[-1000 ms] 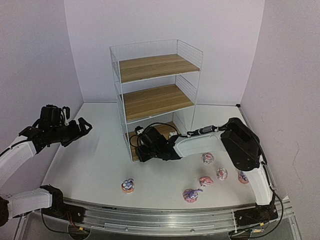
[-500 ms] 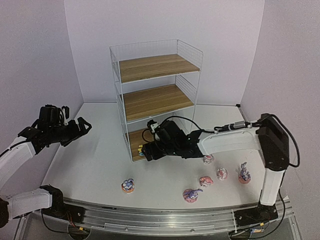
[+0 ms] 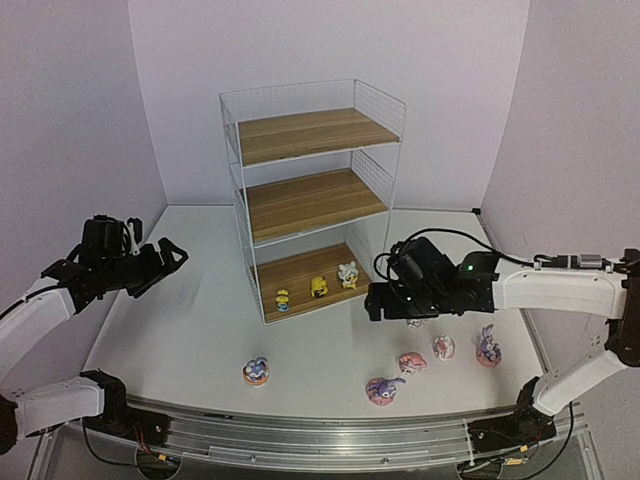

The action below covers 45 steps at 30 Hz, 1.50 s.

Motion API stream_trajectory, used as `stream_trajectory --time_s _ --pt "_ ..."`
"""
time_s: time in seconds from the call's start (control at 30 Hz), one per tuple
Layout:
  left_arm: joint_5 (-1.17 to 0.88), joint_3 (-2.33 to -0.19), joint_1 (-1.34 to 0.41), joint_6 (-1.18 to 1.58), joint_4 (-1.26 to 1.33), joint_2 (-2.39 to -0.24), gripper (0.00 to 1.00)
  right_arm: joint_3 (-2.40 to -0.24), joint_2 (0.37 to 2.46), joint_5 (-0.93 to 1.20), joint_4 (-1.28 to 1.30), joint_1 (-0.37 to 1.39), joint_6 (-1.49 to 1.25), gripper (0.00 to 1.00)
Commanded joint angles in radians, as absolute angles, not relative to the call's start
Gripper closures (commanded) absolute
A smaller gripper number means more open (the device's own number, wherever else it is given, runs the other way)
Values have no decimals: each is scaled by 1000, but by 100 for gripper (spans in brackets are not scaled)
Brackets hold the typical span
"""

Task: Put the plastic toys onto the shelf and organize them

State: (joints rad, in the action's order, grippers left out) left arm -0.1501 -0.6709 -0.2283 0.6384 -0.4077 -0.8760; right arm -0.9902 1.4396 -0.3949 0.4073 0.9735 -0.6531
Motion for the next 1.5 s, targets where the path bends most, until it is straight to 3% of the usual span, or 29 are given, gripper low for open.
stream_trajectory --time_s 0.0,0.1,0.4,0.5,0.77,0.93,1.1,1.3,1.47 --pt "-171 -662 -229 659 -350 -891 0 -970 1414 -387 585 841 -781 3" --pt "-167 -657 -229 660 -351 -886 0 -979 1460 -353 589 776 -775 2" --pt "-141 -660 -227 639 -379 -872 0 -1055 1637 -315 560 639 -357 2" --pt "-129 -658 -227 633 -386 -874 0 -1054 1674 -191 511 601 -272 5" --pt "-117 -664 -228 612 -394 -879 0 -1060 1726 -131 507 587 -115 18" --pt "-114 -667 -227 609 -395 -886 0 -1063 1725 -131 507 586 -99 36" --pt "-114 -668 -229 609 -400 -889 0 -1082 1745 -131 508 584 -100 70" --pt "-112 -673 -228 612 -428 -860 0 -1073 1711 -124 512 584 -95 96" --pt "-267 -687 -228 631 -431 -838 0 -1066 1591 77 514 586 -25 100"
